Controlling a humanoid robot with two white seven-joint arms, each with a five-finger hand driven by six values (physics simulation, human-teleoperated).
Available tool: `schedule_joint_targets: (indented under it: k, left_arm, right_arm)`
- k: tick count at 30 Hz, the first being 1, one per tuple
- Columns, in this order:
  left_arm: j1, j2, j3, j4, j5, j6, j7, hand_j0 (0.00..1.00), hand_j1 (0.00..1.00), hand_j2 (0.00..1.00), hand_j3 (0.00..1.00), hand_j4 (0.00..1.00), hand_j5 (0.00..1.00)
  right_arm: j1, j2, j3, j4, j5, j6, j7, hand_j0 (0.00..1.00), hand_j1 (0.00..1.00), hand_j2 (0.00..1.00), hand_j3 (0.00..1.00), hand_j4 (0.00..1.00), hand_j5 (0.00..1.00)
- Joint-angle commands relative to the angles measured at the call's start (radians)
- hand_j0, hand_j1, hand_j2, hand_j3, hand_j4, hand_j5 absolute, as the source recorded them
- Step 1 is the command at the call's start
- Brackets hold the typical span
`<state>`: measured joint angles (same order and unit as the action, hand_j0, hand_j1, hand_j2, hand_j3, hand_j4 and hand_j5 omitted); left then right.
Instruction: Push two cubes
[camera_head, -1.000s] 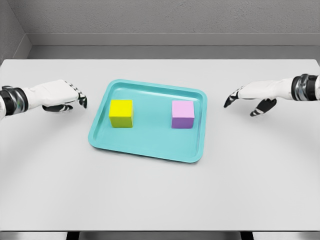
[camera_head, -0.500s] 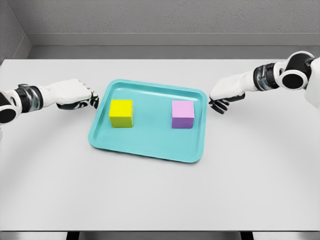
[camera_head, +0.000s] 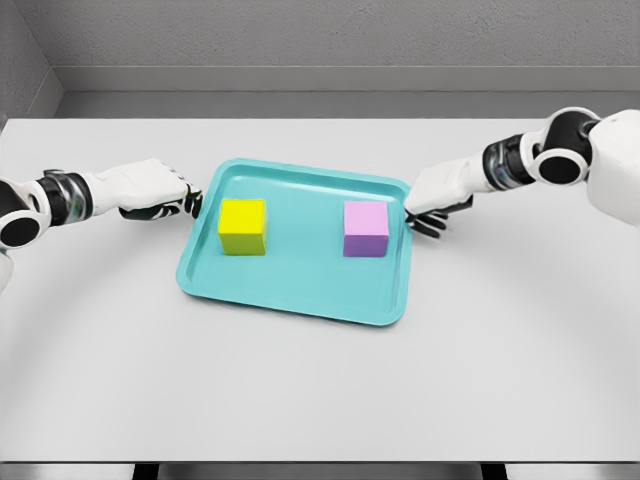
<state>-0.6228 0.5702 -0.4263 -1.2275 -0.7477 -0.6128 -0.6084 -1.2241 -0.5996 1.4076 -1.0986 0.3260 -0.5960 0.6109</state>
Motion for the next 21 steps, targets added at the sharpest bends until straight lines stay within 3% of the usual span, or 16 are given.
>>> schedule_joint_targets:
  k: [1,9,15,21]
  left_arm:
    - [0.000,0.004,0.000,-0.004,0.021,0.002,-0.002,0.51,0.51,0.51,0.51,0.51,0.51]
    - [-0.003,0.060,0.014,-0.007,0.031,0.002,-0.002,0.47,0.47,0.47,0.47,0.47,0.47]
    - [0.015,0.112,0.011,-0.176,0.114,0.002,-0.002,0.48,0.48,0.48,0.48,0.48,0.48]
    - [0.040,0.102,0.003,-0.193,0.116,0.002,-0.002,0.48,0.48,0.48,0.48,0.48,0.48]
  right_arm:
    - [-0.002,0.003,0.001,-0.007,-0.002,0.001,0.000,0.13,0.13,0.13,0.13,0.13,0.13]
    - [-0.014,0.027,0.039,-0.007,-0.002,0.005,0.000,0.13,0.13,0.13,0.13,0.13,0.13]
    - [-0.020,0.037,0.053,-0.017,-0.002,0.004,0.000,0.13,0.13,0.13,0.13,0.13,0.13]
    - [-0.021,0.040,0.054,-0.034,-0.002,0.004,0.000,0.13,0.13,0.13,0.13,0.13,0.13]
